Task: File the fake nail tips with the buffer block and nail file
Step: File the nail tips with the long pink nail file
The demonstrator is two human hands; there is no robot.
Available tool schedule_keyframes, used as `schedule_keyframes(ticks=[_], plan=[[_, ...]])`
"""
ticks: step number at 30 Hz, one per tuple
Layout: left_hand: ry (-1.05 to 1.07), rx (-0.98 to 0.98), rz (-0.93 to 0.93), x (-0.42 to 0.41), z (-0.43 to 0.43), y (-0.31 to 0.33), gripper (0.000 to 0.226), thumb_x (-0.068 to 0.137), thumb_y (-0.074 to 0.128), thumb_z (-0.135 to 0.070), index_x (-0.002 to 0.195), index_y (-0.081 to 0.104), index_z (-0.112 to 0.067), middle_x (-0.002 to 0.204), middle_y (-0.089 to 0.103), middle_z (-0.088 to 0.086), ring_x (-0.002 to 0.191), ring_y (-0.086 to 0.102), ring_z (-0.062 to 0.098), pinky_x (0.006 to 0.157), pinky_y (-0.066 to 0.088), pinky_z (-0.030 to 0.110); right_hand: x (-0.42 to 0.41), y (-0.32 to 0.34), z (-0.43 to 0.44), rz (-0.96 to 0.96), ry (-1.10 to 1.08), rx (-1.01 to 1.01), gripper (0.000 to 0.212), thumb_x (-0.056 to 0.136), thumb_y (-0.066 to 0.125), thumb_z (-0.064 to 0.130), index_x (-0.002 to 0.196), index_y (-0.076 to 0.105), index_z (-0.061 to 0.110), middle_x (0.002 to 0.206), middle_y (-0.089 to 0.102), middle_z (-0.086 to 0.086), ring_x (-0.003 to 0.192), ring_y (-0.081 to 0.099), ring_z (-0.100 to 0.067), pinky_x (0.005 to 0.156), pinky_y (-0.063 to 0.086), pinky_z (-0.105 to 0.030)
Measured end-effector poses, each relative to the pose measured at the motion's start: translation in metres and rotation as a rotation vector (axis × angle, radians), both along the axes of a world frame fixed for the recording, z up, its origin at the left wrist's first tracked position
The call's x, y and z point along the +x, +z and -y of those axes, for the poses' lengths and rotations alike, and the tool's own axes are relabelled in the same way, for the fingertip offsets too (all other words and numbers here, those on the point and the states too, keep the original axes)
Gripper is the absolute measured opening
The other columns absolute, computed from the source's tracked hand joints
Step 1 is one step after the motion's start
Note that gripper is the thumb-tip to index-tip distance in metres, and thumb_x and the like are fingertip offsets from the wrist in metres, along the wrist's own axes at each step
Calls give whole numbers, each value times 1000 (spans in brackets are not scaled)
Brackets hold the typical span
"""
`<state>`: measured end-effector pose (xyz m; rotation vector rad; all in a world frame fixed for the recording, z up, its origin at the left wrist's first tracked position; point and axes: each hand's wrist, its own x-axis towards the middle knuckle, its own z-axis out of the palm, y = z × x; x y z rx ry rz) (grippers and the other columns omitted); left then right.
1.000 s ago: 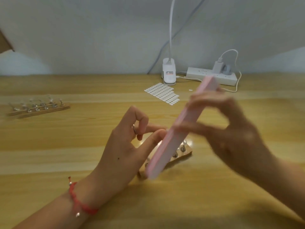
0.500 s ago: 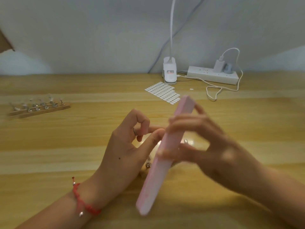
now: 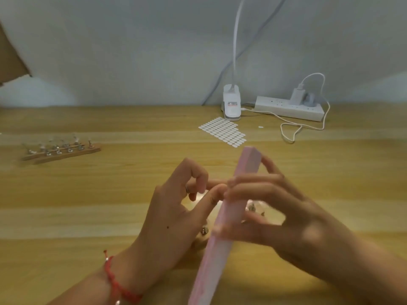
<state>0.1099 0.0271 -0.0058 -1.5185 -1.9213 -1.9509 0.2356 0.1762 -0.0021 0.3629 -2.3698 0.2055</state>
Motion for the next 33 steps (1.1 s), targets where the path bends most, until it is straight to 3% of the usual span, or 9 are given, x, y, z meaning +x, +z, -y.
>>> schedule_keyframes(ticks=[2, 4, 9, 12, 17, 21, 25, 30, 33], plan=[[17, 13, -6, -1, 0, 1, 26, 81, 64, -32, 78, 39, -25, 78, 70, -22, 78, 69, 11, 61, 49, 20, -1, 7, -10, -35, -46, 26, 32, 98, 53, 0, 116, 67, 22, 122, 52, -4, 120, 55, -27, 113, 37, -49], [28, 19, -9, -2, 1, 0, 25, 80, 64, -32, 77, 40, -25, 78, 71, -19, 78, 68, 4, 64, 47, 16, -2, 18, -20, -86, -173, -118, 35, 93, 57, -6, 118, 62, 17, 120, 53, -13, 115, 57, -36, 106, 45, -45], [39, 7, -68, 0, 1, -2, 28, 81, 65, -28, 74, 37, -30, 84, 72, -20, 78, 68, 2, 62, 50, 18, 1, 1, 0, -14, -13, 35, 34, 98, 48, 3, 115, 70, 24, 122, 52, -5, 121, 55, -26, 113, 36, -49], [64, 3, -117, -2, 2, -1, 36, 78, 73, -21, 74, 38, -30, 86, 71, -23, 79, 67, 2, 63, 49, 16, -1, 17, -17, -62, -162, -121, 32, 93, 52, 1, 119, 62, 17, 120, 53, -13, 116, 56, -34, 106, 44, -45], [112, -14, -220, -1, 3, -1, 29, 81, 63, -33, 77, 37, -45, 79, 69, -4, 77, 67, 9, 66, 51, 25, 3, 3, 3, 11, 6, 60, 34, 101, 46, 5, 112, 74, 22, 122, 56, -4, 120, 56, -26, 114, 34, -48], [75, -11, -187, -1, 2, -2, 32, 78, 65, -26, 76, 38, -42, 88, 70, -6, 86, 67, -3, 66, 51, 22, 0, 18, -20, -77, -188, -107, 32, 92, 58, -4, 116, 65, 17, 117, 53, -12, 115, 57, -35, 100, 46, -48], [117, -13, -200, -2, 2, -4, 32, 79, 65, -30, 75, 36, -42, 79, 67, -5, 78, 67, 5, 68, 52, 24, 3, -1, 5, 22, 26, 40, 35, 104, 42, 9, 112, 74, 23, 121, 52, -2, 121, 54, -25, 115, 33, -47], [89, -1, -117, -1, 2, -6, 40, 72, 73, -13, 73, 35, -28, 87, 72, -23, 77, 67, -1, 61, 48, 16, 0, 11, -11, -52, -146, -194, 33, 93, 53, -4, 116, 65, 16, 117, 54, -15, 112, 58, -39, 99, 47, -46], [108, 9, -128, -1, 1, -4, 31, 80, 67, -25, 73, 38, -32, 86, 72, -17, 77, 68, -3, 63, 47, 10, 1, -3, 10, 11, 47, -18, 35, 106, 41, 11, 114, 71, 25, 123, 51, -5, 121, 57, -29, 113, 36, -43]])
